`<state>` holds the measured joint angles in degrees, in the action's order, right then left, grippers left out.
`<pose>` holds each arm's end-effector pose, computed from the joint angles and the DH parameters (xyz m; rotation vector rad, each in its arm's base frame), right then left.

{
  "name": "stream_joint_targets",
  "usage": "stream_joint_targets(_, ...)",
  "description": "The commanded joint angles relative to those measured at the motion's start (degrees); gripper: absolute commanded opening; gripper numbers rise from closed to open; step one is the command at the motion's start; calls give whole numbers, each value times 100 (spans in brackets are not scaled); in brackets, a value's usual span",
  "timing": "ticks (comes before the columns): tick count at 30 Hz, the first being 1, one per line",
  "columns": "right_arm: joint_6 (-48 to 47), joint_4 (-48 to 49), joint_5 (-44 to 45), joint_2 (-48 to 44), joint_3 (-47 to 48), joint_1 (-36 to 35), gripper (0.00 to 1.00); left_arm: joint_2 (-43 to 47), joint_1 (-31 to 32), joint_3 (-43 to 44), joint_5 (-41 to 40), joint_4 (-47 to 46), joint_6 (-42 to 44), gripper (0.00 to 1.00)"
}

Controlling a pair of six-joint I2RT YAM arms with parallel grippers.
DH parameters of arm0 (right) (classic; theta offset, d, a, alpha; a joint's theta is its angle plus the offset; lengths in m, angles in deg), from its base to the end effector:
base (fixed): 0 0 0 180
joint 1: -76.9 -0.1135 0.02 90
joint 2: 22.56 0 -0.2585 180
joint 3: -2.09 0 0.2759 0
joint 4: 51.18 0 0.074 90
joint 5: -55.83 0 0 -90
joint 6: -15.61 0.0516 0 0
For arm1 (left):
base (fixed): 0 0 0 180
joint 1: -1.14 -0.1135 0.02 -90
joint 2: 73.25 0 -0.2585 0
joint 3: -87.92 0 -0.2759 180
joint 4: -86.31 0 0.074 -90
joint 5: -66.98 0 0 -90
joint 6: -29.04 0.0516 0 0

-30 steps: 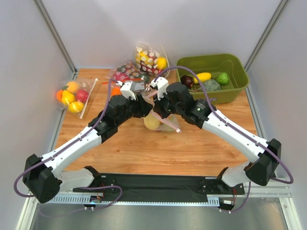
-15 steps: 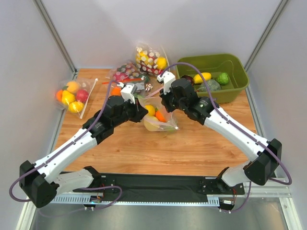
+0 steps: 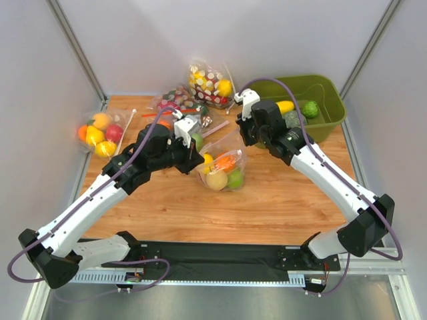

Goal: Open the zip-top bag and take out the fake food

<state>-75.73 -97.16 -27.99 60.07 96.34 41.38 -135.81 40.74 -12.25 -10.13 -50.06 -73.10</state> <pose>0.2967 0.2049 0.3547 -0.6287 2.0824 0.2250 0.2051 -0.1846 0.3696 0.6435 2.0116 -0.7846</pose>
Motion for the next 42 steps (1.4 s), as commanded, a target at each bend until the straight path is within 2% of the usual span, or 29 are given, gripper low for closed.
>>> stream_joint_targets(1, -164, -122, 781, -151, 93, 318, 0, -132, 4, 243, 591, 435, 362, 0)
stream_joint_targets(4, -85, -140, 307, -229, 119, 327, 3, -343, 4, 392, 943, 338, 467, 0)
stream_joint_targets(6, -94, -148, -149, -396, 137, 318, 16, -537, -4, 532, 1023, 356, 642, 0)
stream_joint_targets(7, -111, -148, -300, -466, 154, 310, 33, -633, 4, 559, 1006, 356, 704, 0)
stream_joint_targets(10, -243, -9, -721, -897, 119, 161, 52, -704, -4, 639, 1005, 312, 941, 0)
stream_joint_targets(11, -270, 36, -749, -1028, 119, 91, 54, -739, -4, 647, 997, 295, 994, 0)
stream_joint_targets(14, -279, 133, -1213, -1380, 198, -68, 57, -757, -39, 604, 988, 172, 1047, 0)
stream_joint_targets(17, -113, 378, -2126, -1627, 154, -95, 57, -678, -189, 428, 1154, -21, 898, 0)
stream_joint_targets(18, -77, 440, -2695, -1645, 102, -103, 58, -635, -267, 306, 1190, -126, 880, 0)
stream_joint_targets(20, -41, 485, -3330, -1549, 110, -112, 58, -485, -329, 191, 1208, -224, 863, 0)
stream_joint_targets(21, -41, 484, -3942, -1479, 110, -112, 58, -432, -373, 121, 1216, -285, 871, 0)
stream_joint_targets(24, 46, 511, -4763, -1145, 67, -130, 57, -283, -452, 15, 1260, -356, 863, 0)
stream_joint_targets(27, 299, 668, -5064, -794, -21, -156, 56, -212, -479, -46, 1348, -409, 845, 0)
stream_joint_targets(31, 608, 888, -4925, -319, -57, -165, 54, -195, -488, -56, 1541, -418, 845, 0)
stream_joint_targets(38, 890, 625, -3424, 174, -135, -165, 51, -107, -488, -152, 1691, -339, 889, 0)
stream_joint_targets(42, 584, 160, -2755, 227, -241, -366, 51, 25, -488, -310, 1831, -321, 845, 0)
